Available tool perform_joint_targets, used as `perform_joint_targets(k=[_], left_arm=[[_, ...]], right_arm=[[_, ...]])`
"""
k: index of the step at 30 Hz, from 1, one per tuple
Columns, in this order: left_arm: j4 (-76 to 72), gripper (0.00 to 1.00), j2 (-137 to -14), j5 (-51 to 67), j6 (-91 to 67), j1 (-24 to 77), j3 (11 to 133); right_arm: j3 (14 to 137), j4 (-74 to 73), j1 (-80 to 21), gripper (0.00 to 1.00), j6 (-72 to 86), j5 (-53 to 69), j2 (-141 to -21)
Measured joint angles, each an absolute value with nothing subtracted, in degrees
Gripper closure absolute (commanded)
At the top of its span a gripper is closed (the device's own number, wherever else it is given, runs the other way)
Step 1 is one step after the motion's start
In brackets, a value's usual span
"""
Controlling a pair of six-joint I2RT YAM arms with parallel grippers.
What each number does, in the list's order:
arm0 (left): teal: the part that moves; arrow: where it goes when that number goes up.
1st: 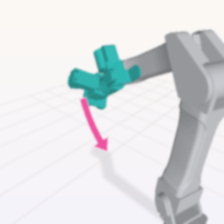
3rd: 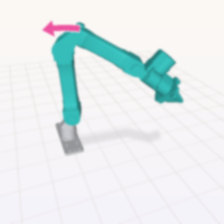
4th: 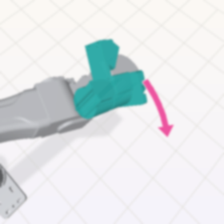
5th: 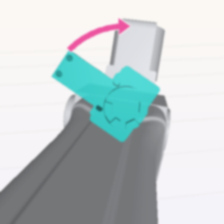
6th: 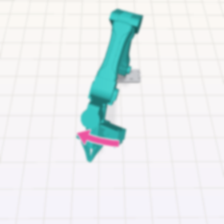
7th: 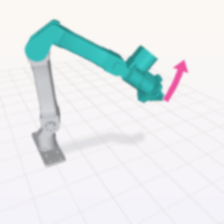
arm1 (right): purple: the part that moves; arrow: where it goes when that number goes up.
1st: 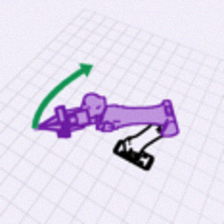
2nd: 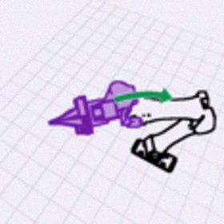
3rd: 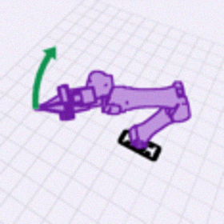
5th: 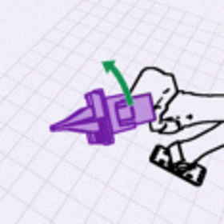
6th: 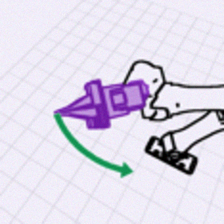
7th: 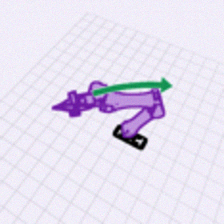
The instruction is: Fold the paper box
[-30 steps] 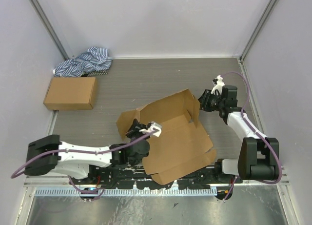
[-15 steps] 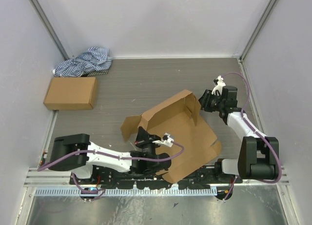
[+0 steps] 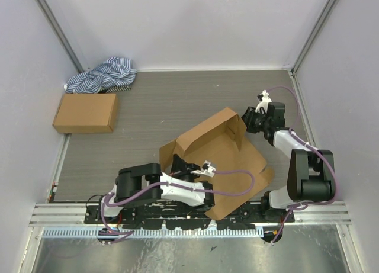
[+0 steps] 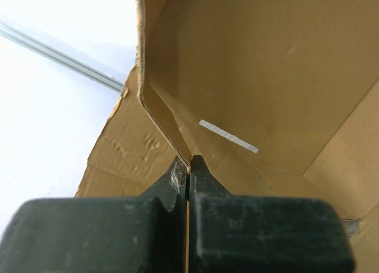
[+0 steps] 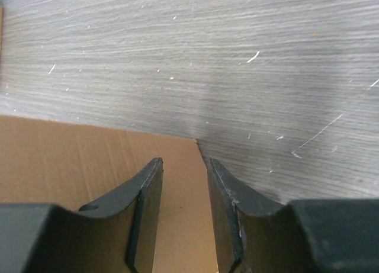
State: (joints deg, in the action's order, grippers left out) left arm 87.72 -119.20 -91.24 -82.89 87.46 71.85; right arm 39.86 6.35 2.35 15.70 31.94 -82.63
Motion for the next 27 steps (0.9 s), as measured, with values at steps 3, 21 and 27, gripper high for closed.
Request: perform_joint_targets(k=[3,21,27], left_arm=[[91.9,0.95,-118.9,-91.0,-88.3,87.4,72.1],[95.4,0.96,-117.8,-90.3,-94.9,87.4,72.1],[95.5,0.96,-117.6,-90.1,-95.9,87.7,72.1]], right_arm=[[42.1,4.8,2.8,0.56,15.2,30.0,-83.4],[49.3,-9.7,3.6,0.27,23.2,18.7,-68.3],[54.3,-15.3,3.9,0.23,32.4,17.5,-54.3]])
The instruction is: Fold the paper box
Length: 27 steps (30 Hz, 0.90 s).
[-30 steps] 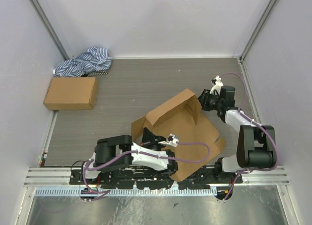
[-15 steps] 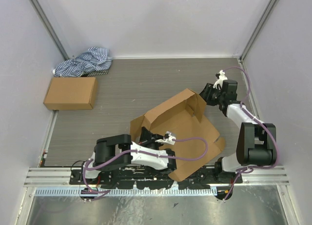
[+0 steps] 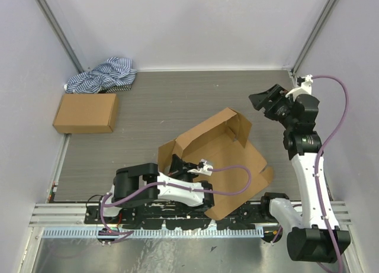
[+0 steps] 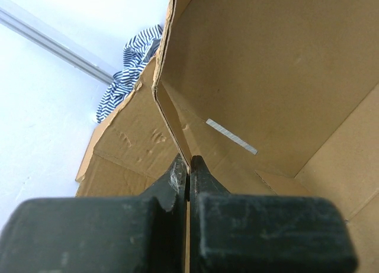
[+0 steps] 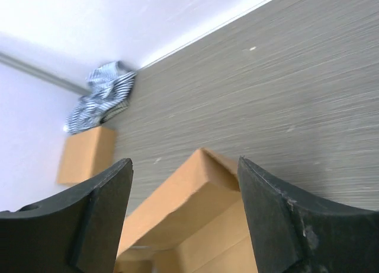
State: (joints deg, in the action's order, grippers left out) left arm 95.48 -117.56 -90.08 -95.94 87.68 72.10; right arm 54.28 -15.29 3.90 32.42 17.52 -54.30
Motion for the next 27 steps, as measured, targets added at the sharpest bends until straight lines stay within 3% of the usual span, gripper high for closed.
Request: perform_joint_targets(k=[9,19,27], left_arm=[[95.5,0.96,-117.5,-90.1,-97.1,88.1,72.1],[95.5,0.96,-117.5,-89.9,-97.4,88.5,72.4],[95.5,0.96,-117.5,-89.7,-97.4,88.7,72.6]], right_arm=[[48.1,-16.0,3.9,0.23,45.1,28.6,-55.4],[43.4,-12.4,1.8,0.25,49.9,32.8,-55.9],[42.8,-7.6,-6.6,0.38,51.7,30.9,-60.5]])
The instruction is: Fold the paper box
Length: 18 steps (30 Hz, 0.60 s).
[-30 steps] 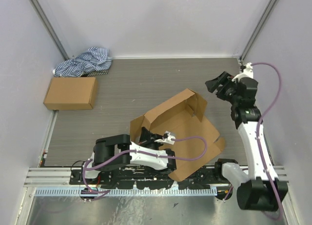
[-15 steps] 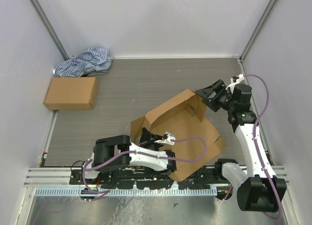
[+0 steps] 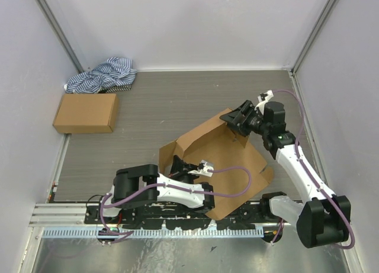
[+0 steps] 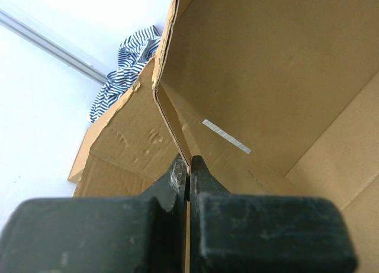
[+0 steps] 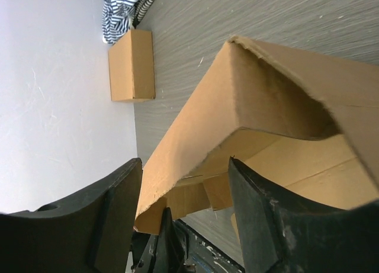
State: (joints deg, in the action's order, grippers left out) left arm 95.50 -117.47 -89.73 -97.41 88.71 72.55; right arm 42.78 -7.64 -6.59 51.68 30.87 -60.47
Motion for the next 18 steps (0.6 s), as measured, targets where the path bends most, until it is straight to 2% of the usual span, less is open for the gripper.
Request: perform_joint_targets(k=[3,5,10,12,18], left_arm=[[95.5,0.95,-117.5,-89.7,-97.4,88.7,72.6],[95.5,0.95,-117.5,-89.7,-97.4,88.7,72.6],[95.5,0.86,-117.5,-89.7,-97.5,88.7,72.6],[95.5,0.67,-117.5,-89.7,-97.6,88.8,72.6],[95.3,0.32,-116.1,-89.2,-97.6,90.6,72.6]], right_arm=[[42.7,-5.9,-9.5,0.48,52.4,29.4,-61.9],[42.5,-4.8,-10.5,0.59,52.8,28.8,-62.5],[42.4,-4.1,-10.9,0.85,53.8,26.8,-63.1],[42.4,-3.7,-10.9,0.89,54.5,26.6,-63.1],[42.4,-3.3,-11.2,0.93,55.9,26.4,-63.2]])
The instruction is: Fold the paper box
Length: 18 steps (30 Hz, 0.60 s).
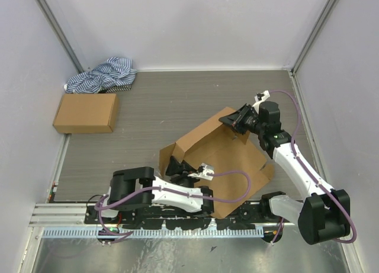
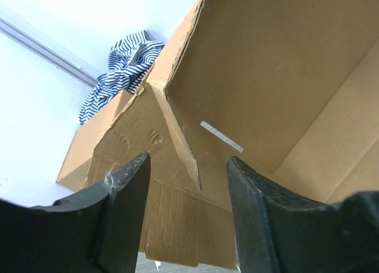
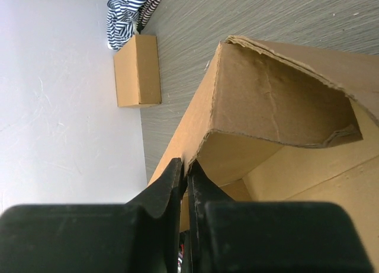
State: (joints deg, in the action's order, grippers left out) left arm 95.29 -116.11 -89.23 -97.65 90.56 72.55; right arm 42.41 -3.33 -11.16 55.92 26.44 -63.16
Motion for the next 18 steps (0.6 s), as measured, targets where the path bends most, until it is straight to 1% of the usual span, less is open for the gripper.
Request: perform_joint_targets(k=[1,7,13,18], left_arm=[[95.2,0.30,-115.6,-89.2,-97.6,91.0,72.6],[95.3,0.23,-113.8,-89.2,-97.6,94.0,72.8],[95.2,0.23,-113.3,-89.1,-97.5,97.6,73.7],[95.0,0.23,-107.4,-89.0,-96.6,101.3,76.1]], right_arm=[[42.4,-3.3,-11.2,0.94,56.0,26.4,-63.2],[41.8,-2.3,-11.2,0.94,57.0,26.1,-63.2],[41.3,-0.5,-11.2,0.94,57.8,25.9,-64.2],[41.0,1.4,-11.2,0.94,58.9,25.7,-65.0]])
